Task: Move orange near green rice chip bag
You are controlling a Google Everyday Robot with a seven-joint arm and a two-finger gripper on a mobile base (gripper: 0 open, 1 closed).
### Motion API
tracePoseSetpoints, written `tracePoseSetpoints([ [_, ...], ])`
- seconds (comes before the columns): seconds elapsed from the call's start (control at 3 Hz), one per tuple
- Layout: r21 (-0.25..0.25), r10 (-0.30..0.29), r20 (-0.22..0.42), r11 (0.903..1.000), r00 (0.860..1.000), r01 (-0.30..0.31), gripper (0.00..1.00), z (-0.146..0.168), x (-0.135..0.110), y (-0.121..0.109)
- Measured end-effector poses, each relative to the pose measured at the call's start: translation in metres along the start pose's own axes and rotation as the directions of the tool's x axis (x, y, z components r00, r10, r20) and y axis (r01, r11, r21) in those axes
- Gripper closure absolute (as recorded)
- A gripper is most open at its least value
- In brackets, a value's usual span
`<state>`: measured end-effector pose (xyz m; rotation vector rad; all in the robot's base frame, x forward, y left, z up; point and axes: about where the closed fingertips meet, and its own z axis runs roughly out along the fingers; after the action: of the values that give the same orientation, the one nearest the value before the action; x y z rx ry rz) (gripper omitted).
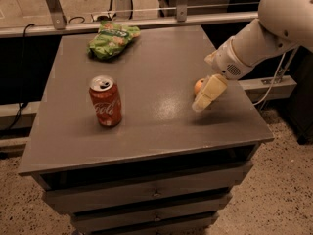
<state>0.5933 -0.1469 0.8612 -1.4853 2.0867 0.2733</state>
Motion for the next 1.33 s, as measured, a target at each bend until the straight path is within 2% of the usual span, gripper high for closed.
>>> tracePoseSetpoints([
  [0.33, -0.028, 0.044, 0.01, 0.9987, 0.999, -0.043, 0.18, 0.018, 0.006, -0.006],
  [0.67, -0.041, 0.067, 0.025, 0.997, 0.997, -0.066, 0.42, 0.026, 0.007, -0.011],
  [1.0, -0.038, 0.065, 0.056, 0.9973, 0.996, -0.063, 0.65, 0.018, -0.002, -0.016],
  [1.33, -0.019, 0.029, 0.123, 0.9995, 0.992, -0.027, 0.88, -0.006, -0.028, -0.027],
])
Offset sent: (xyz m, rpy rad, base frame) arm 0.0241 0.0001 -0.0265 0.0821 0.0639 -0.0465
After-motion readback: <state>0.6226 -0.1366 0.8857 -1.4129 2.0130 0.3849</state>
